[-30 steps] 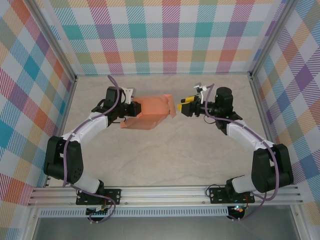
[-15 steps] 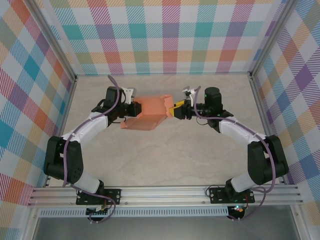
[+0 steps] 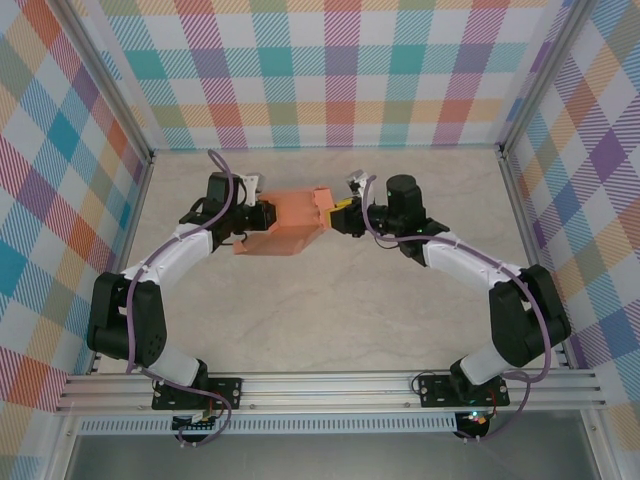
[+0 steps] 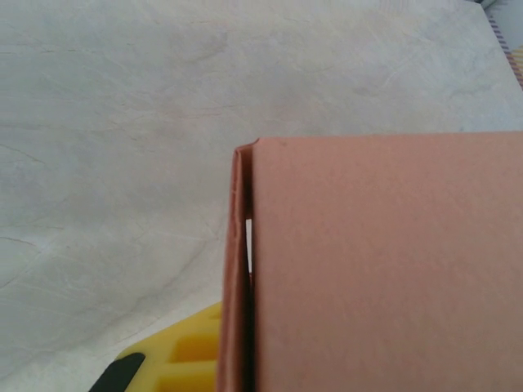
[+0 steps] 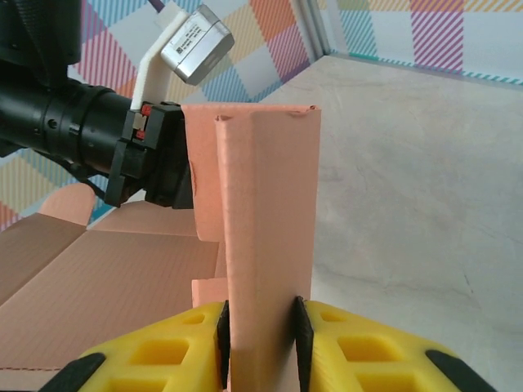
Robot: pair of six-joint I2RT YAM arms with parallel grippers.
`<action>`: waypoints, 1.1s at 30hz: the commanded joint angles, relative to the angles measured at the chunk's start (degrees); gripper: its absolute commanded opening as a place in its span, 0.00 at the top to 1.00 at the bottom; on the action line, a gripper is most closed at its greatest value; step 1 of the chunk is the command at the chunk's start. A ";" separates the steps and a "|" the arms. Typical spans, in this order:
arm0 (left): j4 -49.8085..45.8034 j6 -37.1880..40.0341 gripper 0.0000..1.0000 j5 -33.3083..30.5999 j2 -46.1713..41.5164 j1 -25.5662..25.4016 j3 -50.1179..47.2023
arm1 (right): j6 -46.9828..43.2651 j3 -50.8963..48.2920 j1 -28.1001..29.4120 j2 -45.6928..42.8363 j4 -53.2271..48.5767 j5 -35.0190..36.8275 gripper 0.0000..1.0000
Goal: Fold the paper box
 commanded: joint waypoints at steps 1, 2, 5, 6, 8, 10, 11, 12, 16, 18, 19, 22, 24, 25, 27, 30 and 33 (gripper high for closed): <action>1.28 -1.57 1.00 2.73 -0.71 -0.68 1.30 | -1.26 0.90 2.50 1.26 1.33 1.42 0.68; 1.19 -1.58 1.00 2.63 -0.59 -0.68 1.36 | -1.13 0.61 2.53 1.00 1.79 0.76 0.67; 1.00 -1.57 1.00 2.26 -0.35 -0.68 1.38 | -2.64 0.70 2.52 0.25 0.36 -0.86 0.64; 0.97 -1.57 1.00 2.18 -0.27 -0.68 1.30 | -3.48 0.96 2.47 -0.01 -0.68 -1.97 0.61; 1.10 -1.59 1.00 2.27 -0.17 -0.68 1.39 | -5.05 1.17 2.48 -0.37 -1.96 -4.81 0.58; 0.90 -1.20 1.00 1.93 -0.18 -0.68 1.48 | -5.97 1.25 2.28 -0.86 -3.49 -5.60 0.59; 0.77 -1.11 1.00 1.70 -0.18 -0.68 1.54 | -6.07 1.19 2.07 -1.12 -4.00 -5.92 0.58; 0.66 -0.98 1.00 1.49 -0.15 -0.68 1.57 | -6.08 1.08 1.73 -1.47 -4.02 -6.39 0.58; 0.49 -0.79 1.00 1.17 -0.19 -0.68 1.30 | -6.12 0.30 0.78 -3.21 -4.17 -7.32 0.58; 0.49 -0.80 1.00 1.04 -0.27 -0.68 0.99 | -6.40 0.44 0.51 -3.86 -5.13 -7.27 0.57; 0.48 -0.88 1.00 0.87 -0.27 -0.68 0.88 | -6.88 0.70 0.43 -4.19 -6.16 -7.23 0.55; 0.66 -0.98 1.00 0.38 -0.27 -0.68 0.62 | -8.11 1.97 0.52 -4.71 -9.14 -7.63 0.53; 0.59 -0.89 1.00 0.16 -0.14 -0.68 0.69 | -8.78 1.99 0.41 -5.27 -9.80 -7.62 0.53; 0.49 -0.88 1.00 0.07 -0.02 -0.68 0.77 | -8.99 1.98 0.41 -5.60 -10.07 -7.33 0.53; 0.40 -0.89 1.00 -0.02 0.20 -0.68 0.80 | -9.21 2.04 0.41 -5.83 -10.29 -7.26 0.53; 0.31 -0.89 1.00 -0.10 0.44 -0.68 0.99 | -9.06 2.39 0.41 -5.77 -10.69 -7.36 0.56; 0.05 -0.80 1.00 -0.15 0.54 -0.68 1.12 | -8.94 2.31 0.41 -5.96 -10.56 -6.80 0.59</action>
